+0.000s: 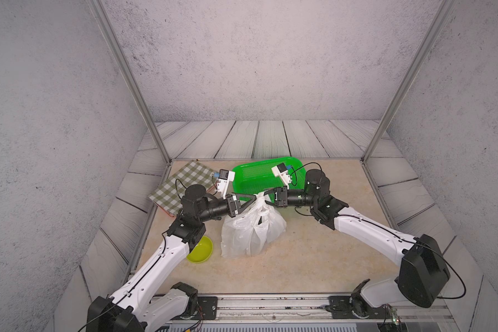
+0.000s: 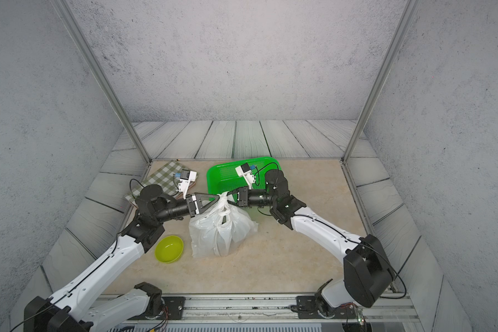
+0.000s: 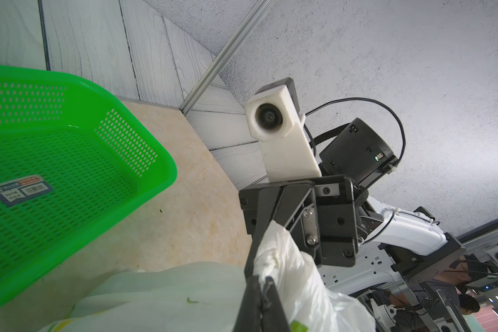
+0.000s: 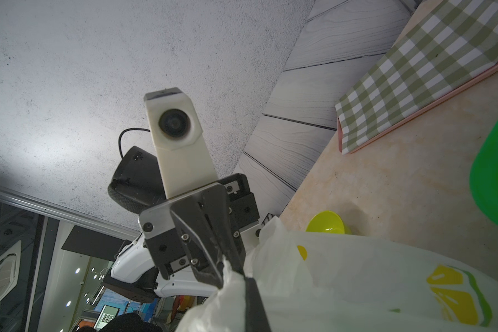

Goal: Place the pineapple into a plastic bag & tie a knot
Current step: Cross the plastic bag at the center of the board, then tie the plastic bag at the center of the board.

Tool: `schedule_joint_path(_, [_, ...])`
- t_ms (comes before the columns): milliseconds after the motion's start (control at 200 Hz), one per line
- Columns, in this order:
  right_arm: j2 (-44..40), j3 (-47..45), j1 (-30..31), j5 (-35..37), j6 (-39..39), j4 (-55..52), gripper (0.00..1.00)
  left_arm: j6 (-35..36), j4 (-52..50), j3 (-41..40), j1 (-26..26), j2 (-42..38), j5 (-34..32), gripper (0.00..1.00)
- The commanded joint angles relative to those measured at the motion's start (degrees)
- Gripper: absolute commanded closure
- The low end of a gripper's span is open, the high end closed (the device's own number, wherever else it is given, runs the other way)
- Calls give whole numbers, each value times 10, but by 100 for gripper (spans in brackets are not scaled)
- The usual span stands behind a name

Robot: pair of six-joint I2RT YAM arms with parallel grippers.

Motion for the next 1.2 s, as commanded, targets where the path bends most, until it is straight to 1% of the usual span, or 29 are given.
schedule_joint_path(0, [-30, 35, 9, -36, -36, -1, 85, 51, -41, 15, -4, -21, -25, 100])
schedule_joint_path(75, [-45, 39, 6, -26, -82, -71, 73, 74, -68, 14, -4, -37, -53, 100])
schedule_joint_path(125, [-59, 41, 4, -9, -119, -126, 63, 85, -84, 16, -3, -46, -71, 100])
schedule_joint_path(170, [-74, 41, 2, 7, -149, -170, 57, 94, -96, 17, -4, -52, -85, 100])
schedule_joint_path(320, [-115, 45, -4, 48, -209, -268, 39, 111, -113, 28, -3, -56, -100, 100])
schedule_joint_path(355, [-123, 51, -4, 61, -223, -292, 36, 113, -116, 30, -3, -55, -102, 100])
schedule_joint_path(470, [-148, 74, -4, 116, -257, -380, 35, 126, -134, 40, -3, -58, -116, 100])
schedule_joint_path(550, [-157, 98, -3, 132, -253, -429, 35, 136, -143, 47, -3, -64, -125, 100])
schedule_joint_path(671, [-170, 108, 5, 148, -175, -448, 45, 158, -154, 58, -4, -72, -140, 100])
schedule_joint_path(771, [-178, 103, 13, 156, -86, -428, 46, 180, -164, 69, -4, -73, -150, 100])
schedule_joint_path(831, [-178, 104, 22, 154, -47, -410, 46, 188, -169, 75, -4, -72, -153, 100])
schedule_joint_path(891, [-174, 110, 34, 160, -22, -400, 42, 191, -173, 80, -4, -71, -153, 100])
schedule_joint_path(1011, [-156, 132, 46, 163, 4, -391, 35, 202, -180, 95, -6, -69, -143, 100])
schedule_joint_path(1196, [-107, 176, 65, 161, 12, -398, 32, 213, -196, 111, -15, -67, -137, 100])
